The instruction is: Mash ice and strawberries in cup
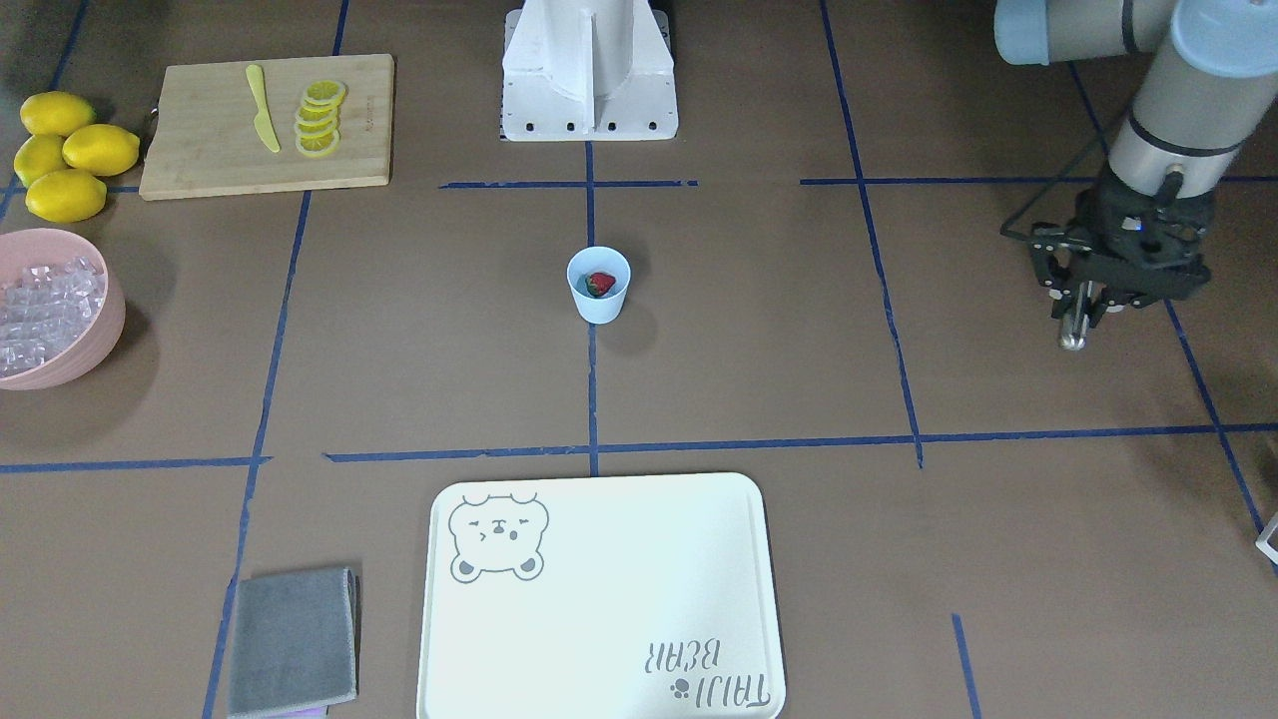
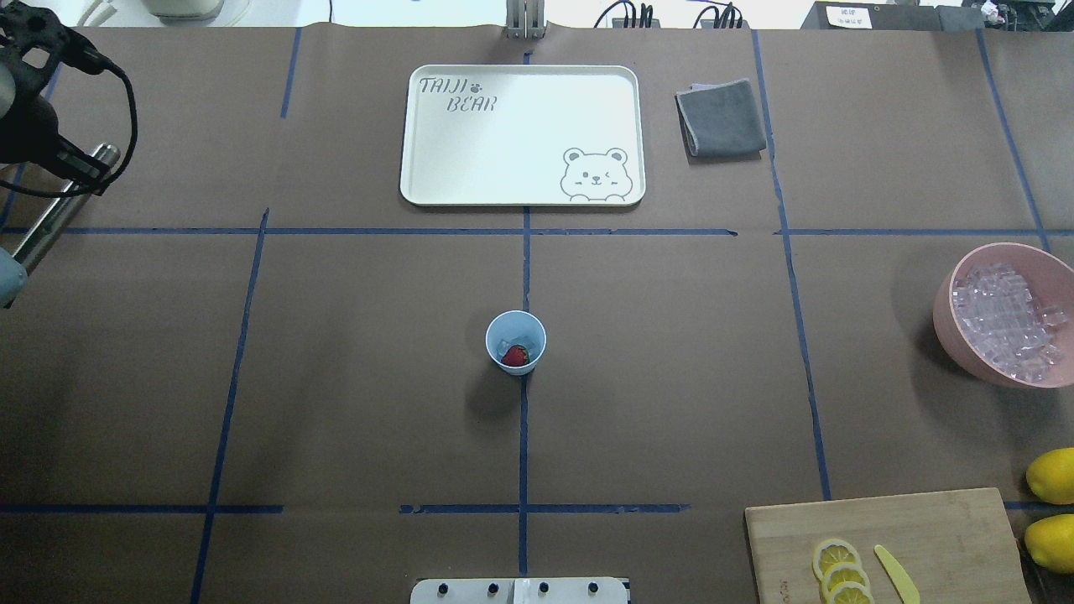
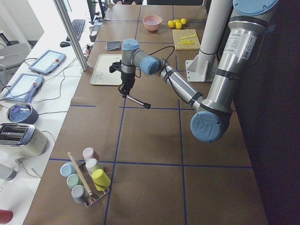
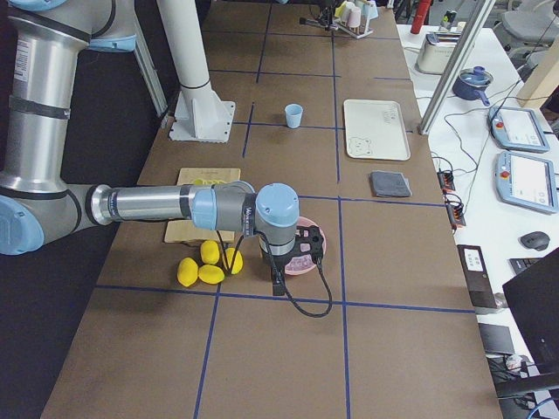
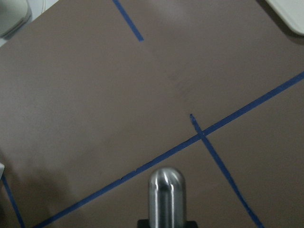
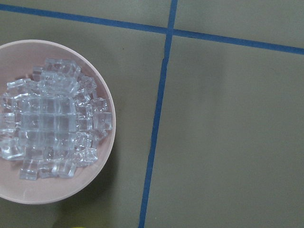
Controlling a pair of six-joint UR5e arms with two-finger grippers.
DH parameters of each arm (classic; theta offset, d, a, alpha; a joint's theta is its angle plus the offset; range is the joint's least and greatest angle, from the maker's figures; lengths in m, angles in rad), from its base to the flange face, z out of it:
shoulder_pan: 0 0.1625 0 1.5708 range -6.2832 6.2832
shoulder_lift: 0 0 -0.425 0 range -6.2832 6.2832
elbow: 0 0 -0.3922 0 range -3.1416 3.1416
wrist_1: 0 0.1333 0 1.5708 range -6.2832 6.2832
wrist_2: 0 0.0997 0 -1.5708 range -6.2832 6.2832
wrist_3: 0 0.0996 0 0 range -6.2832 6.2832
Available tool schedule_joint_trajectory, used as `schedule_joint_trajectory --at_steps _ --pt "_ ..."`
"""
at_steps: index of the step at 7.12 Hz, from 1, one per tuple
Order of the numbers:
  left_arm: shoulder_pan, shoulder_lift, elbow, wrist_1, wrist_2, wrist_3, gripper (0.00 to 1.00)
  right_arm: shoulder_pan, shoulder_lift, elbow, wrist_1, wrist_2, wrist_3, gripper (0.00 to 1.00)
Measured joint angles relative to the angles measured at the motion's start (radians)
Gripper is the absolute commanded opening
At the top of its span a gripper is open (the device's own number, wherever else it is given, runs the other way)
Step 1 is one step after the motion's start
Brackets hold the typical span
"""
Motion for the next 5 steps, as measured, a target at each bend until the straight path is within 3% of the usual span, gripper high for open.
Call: schedule_joint_trajectory --at_steps 2,4,5 --pt "-0.046 0.058 0.054 -0.009 -0.038 -0.012 0.02 0.000 0.000 0.000 0.000 0.000 0.000 1.00" --pt "-0.060 0.123 0.069 -0.030 -0.092 -0.162 0.03 0.000 0.000 0.000 0.000 0.000 0.000 1.00" --pt "-0.060 0.167 0.089 -0.103 -0.108 -0.219 0.03 0.000 0.000 0.000 0.000 0.000 0.000 1.00"
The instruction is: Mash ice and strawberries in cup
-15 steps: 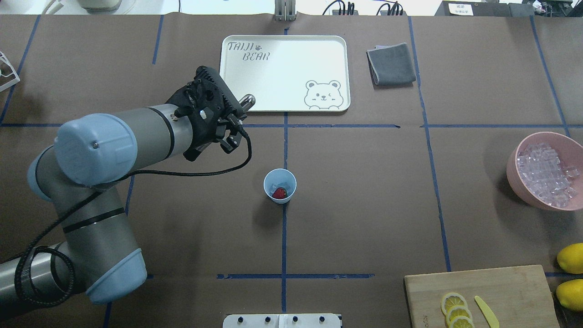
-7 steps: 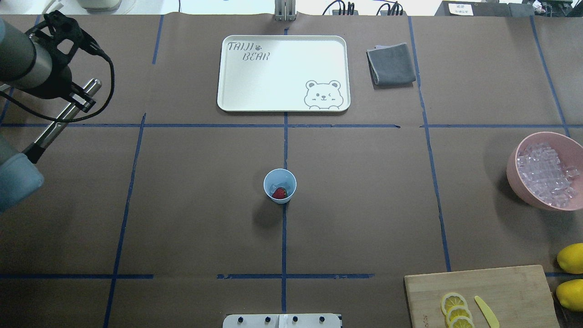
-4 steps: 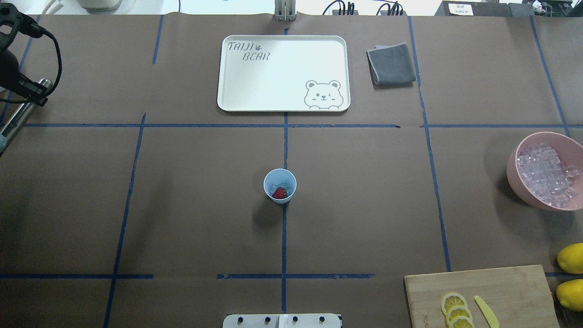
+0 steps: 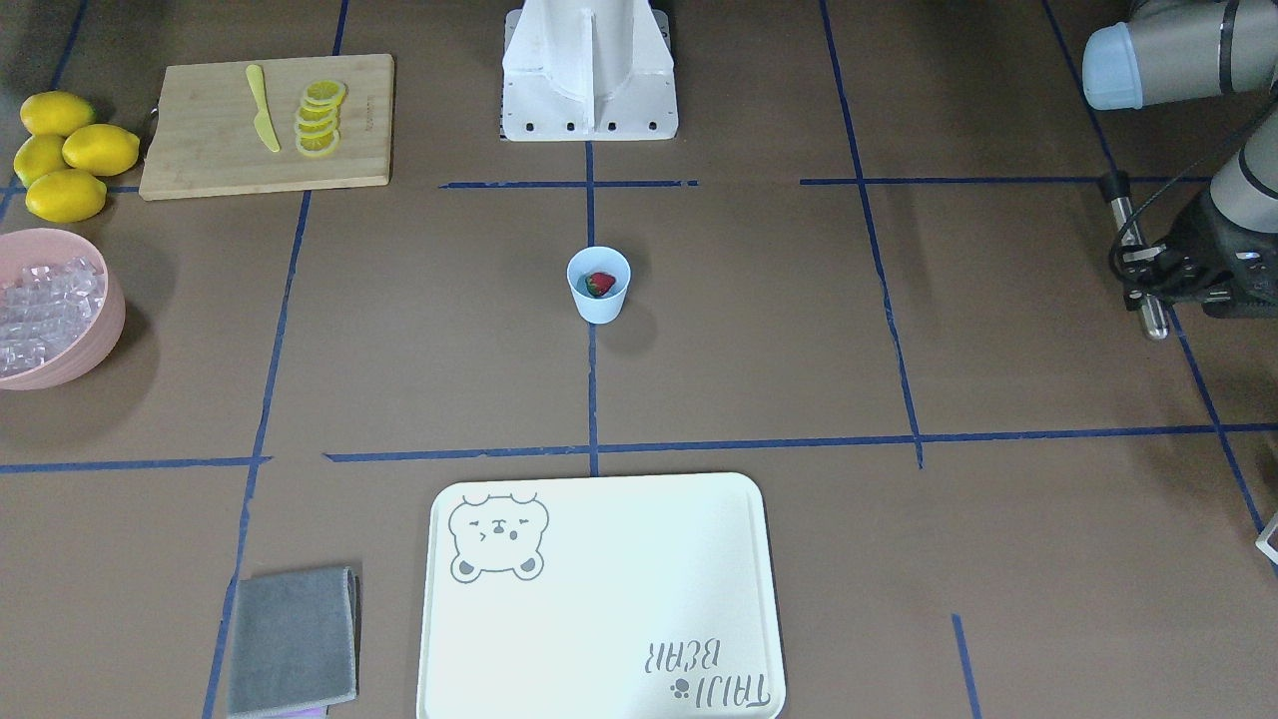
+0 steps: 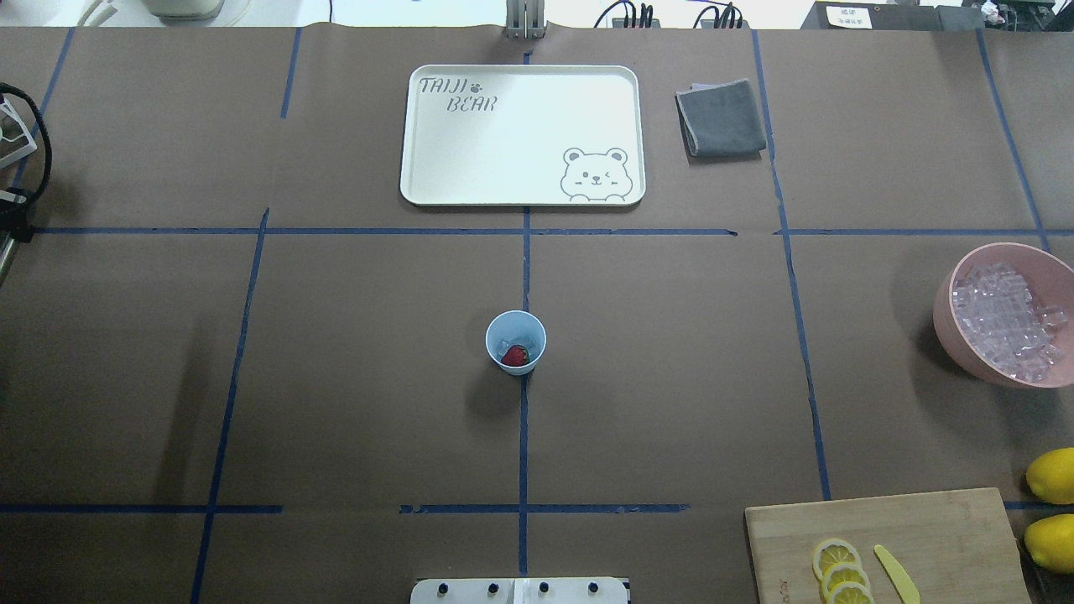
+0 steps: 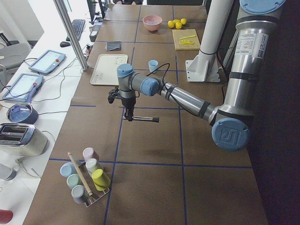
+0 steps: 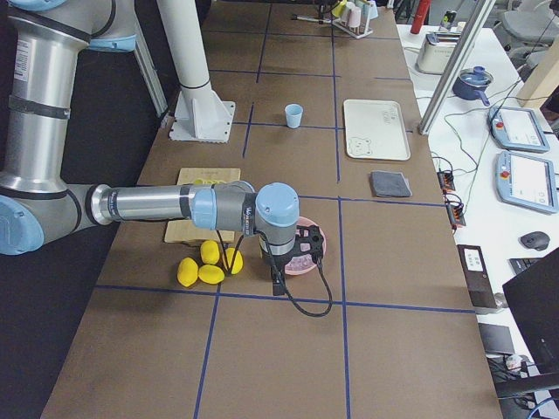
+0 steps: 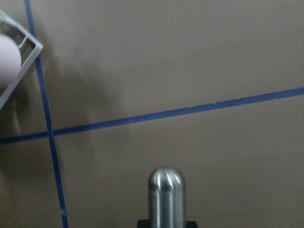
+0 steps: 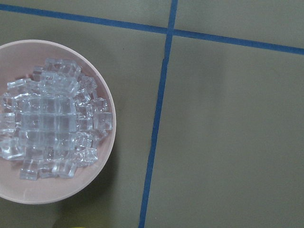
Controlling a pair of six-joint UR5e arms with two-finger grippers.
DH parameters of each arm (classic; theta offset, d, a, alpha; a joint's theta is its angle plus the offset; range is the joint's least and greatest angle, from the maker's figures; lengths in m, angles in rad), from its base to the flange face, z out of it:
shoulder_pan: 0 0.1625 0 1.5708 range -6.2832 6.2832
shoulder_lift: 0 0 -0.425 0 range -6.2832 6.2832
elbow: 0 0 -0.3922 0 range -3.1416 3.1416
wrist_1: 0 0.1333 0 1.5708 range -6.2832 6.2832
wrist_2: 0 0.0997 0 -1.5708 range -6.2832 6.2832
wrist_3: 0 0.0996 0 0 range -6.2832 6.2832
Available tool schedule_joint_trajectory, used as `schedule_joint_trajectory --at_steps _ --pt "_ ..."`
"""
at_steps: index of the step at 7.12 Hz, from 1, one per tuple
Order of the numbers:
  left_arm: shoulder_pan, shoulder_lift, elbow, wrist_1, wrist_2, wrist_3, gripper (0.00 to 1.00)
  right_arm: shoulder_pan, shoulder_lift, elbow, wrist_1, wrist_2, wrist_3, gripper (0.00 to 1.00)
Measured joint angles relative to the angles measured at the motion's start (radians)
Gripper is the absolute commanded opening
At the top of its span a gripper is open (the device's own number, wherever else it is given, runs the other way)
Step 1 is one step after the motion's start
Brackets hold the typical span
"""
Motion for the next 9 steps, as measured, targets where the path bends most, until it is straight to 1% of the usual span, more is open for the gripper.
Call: schedule_joint_trajectory --at_steps 1,2,3,4,5,7,9 --pt "0.002 0.049 0.053 -0.137 -0.008 -0.026 0.03 0.001 0.000 0.000 0.000 0.000 0.000 1.00" --pt "0.004 0.077 0.134 -0.279 -0.011 -0.037 0.03 0.001 0.000 -0.001 0.000 0.000 -0.001 1.00" --pt "0.006 0.087 0.213 -0.383 -0.012 -0.040 0.03 0.001 0.000 -0.001 0.000 0.000 -0.001 1.00" --pt "0.006 0.090 0.279 -0.452 -0.012 -0.043 0.03 0.001 0.000 -0.001 0.000 0.000 -0.001 1.00" --pt "0.007 0.091 0.324 -0.484 -0.012 -0.045 0.03 0.001 0.000 -0.001 0.000 0.000 -0.002 1.00" --pt "0.009 0.090 0.371 -0.500 -0.012 -0.059 0.03 0.001 0.000 0.001 0.000 0.000 -0.002 1.00" --pt "0.011 0.088 0.387 -0.502 -0.012 -0.078 0.08 0.001 0.000 0.001 0.000 0.000 -0.003 1.00"
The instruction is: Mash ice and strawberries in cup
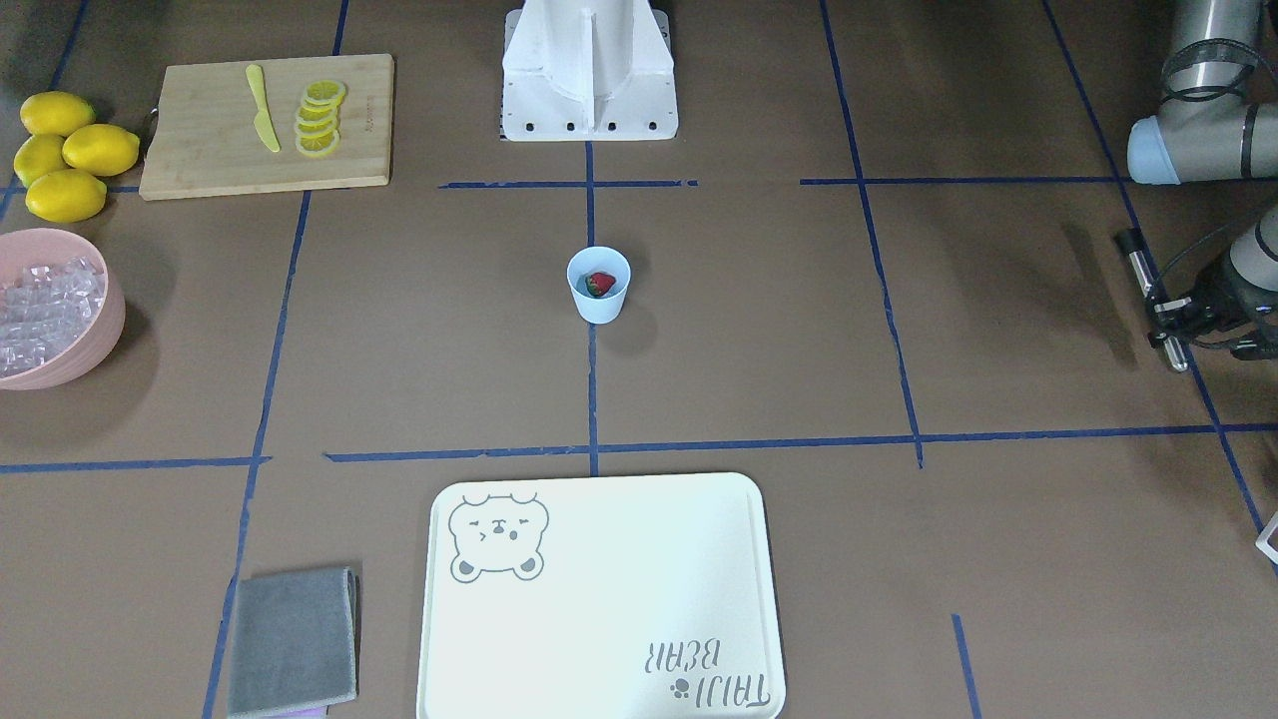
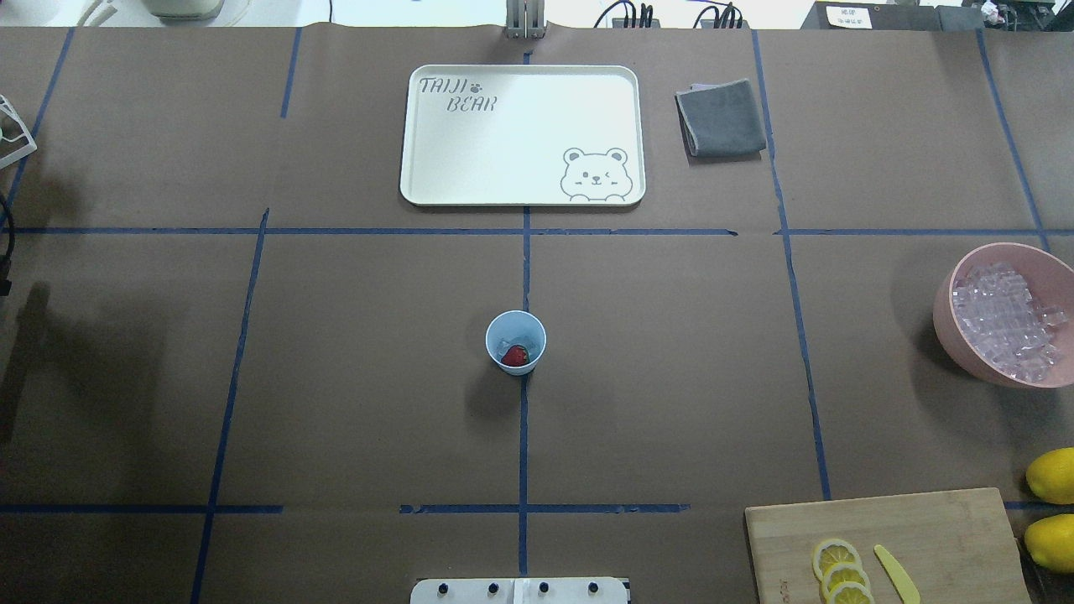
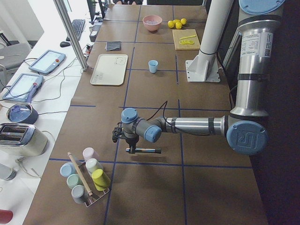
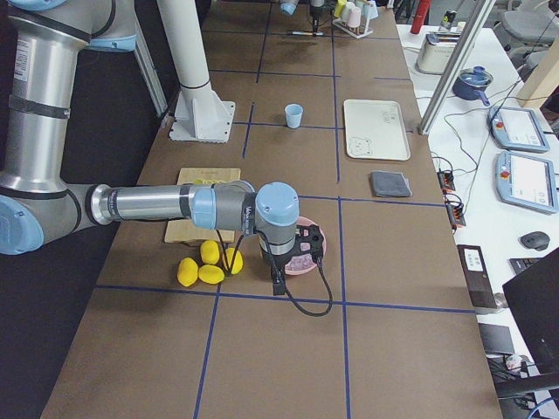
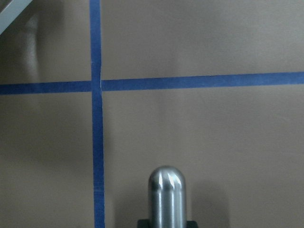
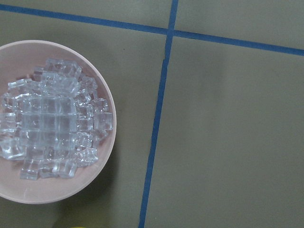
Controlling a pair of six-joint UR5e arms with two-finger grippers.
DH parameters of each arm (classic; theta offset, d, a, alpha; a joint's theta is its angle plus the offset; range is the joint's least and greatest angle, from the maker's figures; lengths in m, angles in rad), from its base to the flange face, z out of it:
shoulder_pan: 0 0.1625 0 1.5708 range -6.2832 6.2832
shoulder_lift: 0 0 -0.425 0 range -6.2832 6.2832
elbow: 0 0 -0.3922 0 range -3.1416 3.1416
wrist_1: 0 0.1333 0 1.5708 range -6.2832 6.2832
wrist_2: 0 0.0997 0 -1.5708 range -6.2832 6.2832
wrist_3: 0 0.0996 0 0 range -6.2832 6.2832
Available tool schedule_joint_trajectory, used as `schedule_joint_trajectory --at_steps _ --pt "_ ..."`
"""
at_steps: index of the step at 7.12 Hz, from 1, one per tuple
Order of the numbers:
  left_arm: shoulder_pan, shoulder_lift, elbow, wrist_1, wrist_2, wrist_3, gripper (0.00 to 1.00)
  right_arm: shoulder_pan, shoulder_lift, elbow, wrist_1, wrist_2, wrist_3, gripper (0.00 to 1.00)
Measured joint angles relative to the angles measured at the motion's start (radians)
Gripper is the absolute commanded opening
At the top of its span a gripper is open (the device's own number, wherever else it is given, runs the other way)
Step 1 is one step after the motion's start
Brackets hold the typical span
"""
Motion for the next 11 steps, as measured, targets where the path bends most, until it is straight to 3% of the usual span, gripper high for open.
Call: schedule_joint_trajectory --at_steps 1,2,6,9,11 --pt "0.004 -0.001 0.002 0.000 0.000 -0.003 0.80 0.000 0.000 0.000 0.000 0.000 0.000 1.00" --pt "0.009 -0.002 0.002 -0.001 0.000 -0.003 1.00 0.000 -0.001 0.000 0.000 0.000 0.001 1.00" --pt "0.021 -0.013 -0.005 -0.001 -0.007 0.000 1.00 0.000 -0.002 0.000 0.000 0.000 0.001 1.00" --pt "0.014 -0.012 -0.060 0.024 -0.108 0.011 1.00 0.000 -0.002 0.001 0.000 0.000 0.001 1.00" --pt "-0.039 -0.014 -0.133 0.194 -0.121 0.167 1.00 0.000 -0.002 0.002 0.000 0.000 0.001 1.00"
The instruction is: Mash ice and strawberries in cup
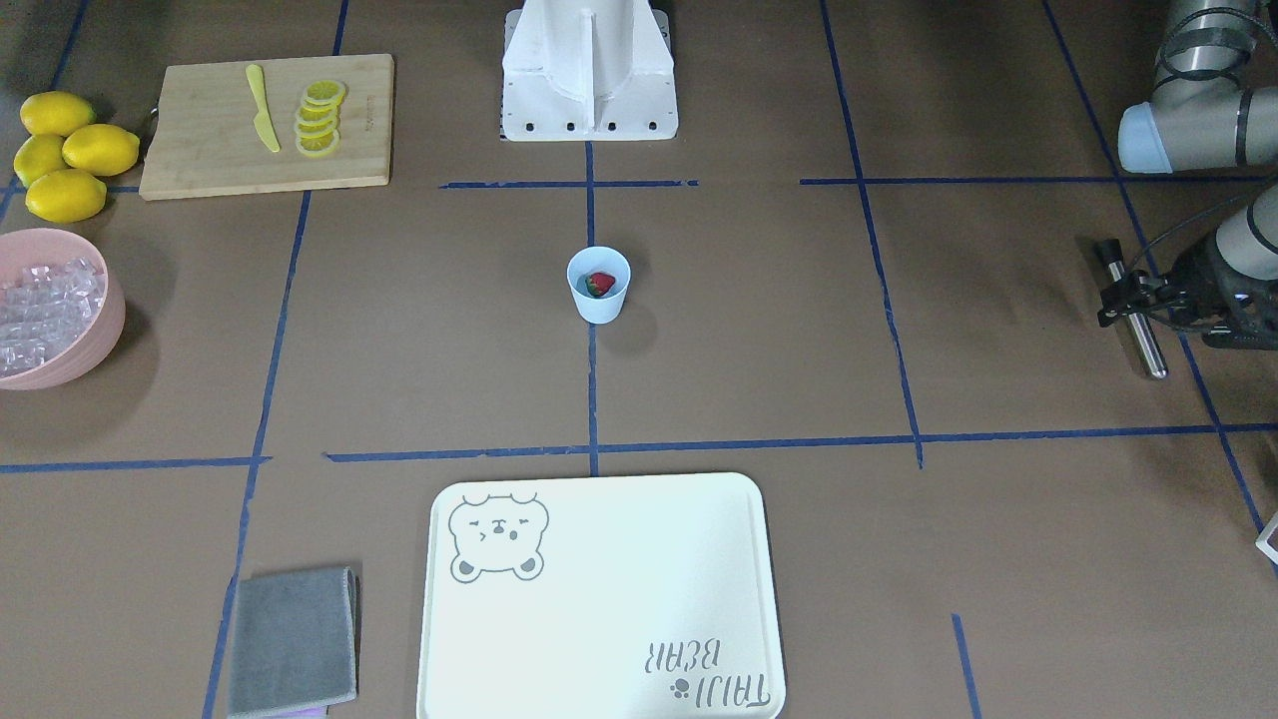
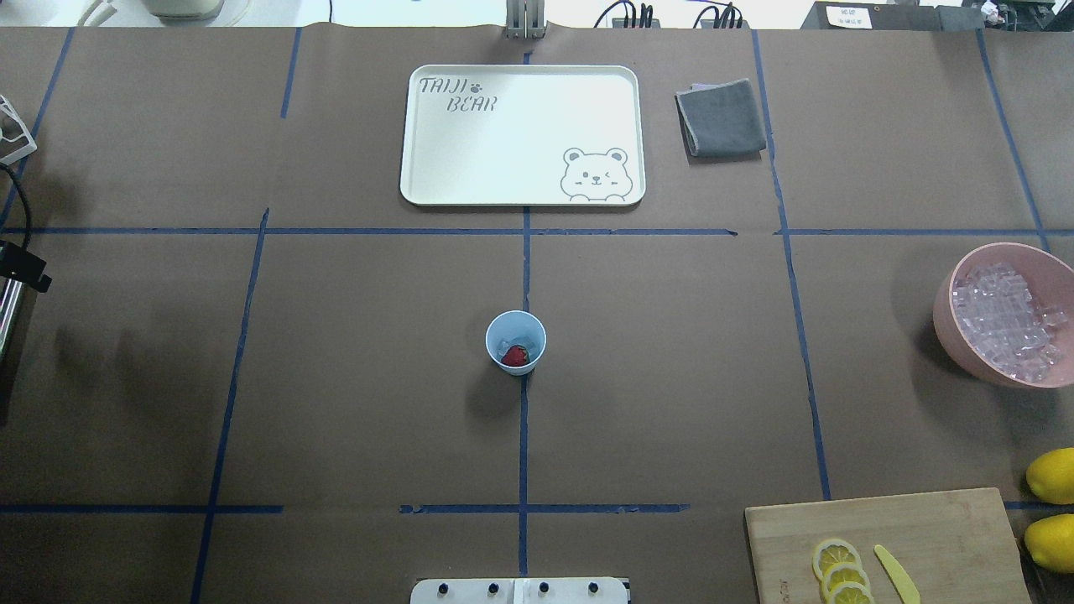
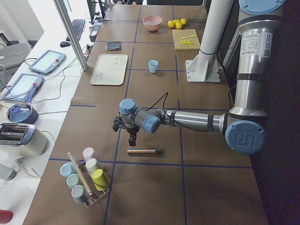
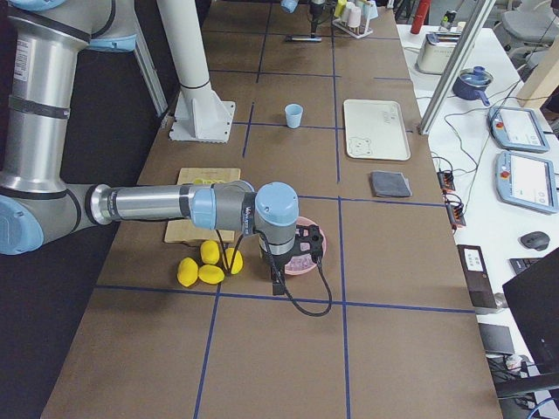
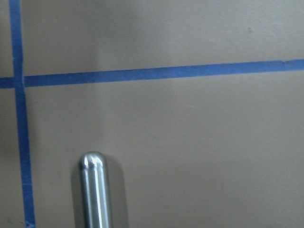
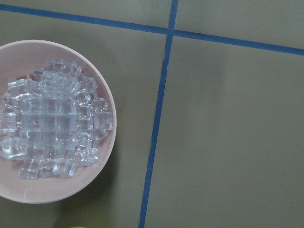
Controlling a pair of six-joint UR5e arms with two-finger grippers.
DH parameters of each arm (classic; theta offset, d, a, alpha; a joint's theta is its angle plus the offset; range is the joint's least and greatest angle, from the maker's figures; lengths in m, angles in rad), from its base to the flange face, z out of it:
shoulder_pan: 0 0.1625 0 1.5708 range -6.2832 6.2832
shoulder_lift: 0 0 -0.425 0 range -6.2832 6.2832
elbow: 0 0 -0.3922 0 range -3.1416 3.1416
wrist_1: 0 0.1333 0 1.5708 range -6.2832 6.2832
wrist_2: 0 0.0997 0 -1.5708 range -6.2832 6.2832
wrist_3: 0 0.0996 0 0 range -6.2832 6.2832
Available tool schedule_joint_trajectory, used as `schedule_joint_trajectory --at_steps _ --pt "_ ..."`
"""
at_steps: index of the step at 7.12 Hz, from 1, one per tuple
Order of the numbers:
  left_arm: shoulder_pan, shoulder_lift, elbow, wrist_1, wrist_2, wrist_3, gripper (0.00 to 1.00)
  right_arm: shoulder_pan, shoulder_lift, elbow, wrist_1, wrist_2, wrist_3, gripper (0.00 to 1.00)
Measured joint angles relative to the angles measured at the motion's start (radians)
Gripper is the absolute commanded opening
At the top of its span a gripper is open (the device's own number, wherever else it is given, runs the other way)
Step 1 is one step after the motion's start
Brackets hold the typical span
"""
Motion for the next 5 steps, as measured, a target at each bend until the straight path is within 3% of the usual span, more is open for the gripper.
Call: schedule_joint_trajectory --at_steps 2,4,5 --pt "-0.157 -0.040 -0.067 0.291 0.005 0.310 1.00 0.000 -0.001 0.000 0.000 0.000 0.000 1.00" --pt "-0.308 -0.039 -0.072 0.386 -0.032 0.440 1.00 0.000 -0.001 0.000 0.000 0.000 0.000 1.00" --pt "-0.382 -0.025 -0.060 0.390 -0.100 0.454 1.00 0.000 -0.001 0.000 0.000 0.000 0.000 1.00"
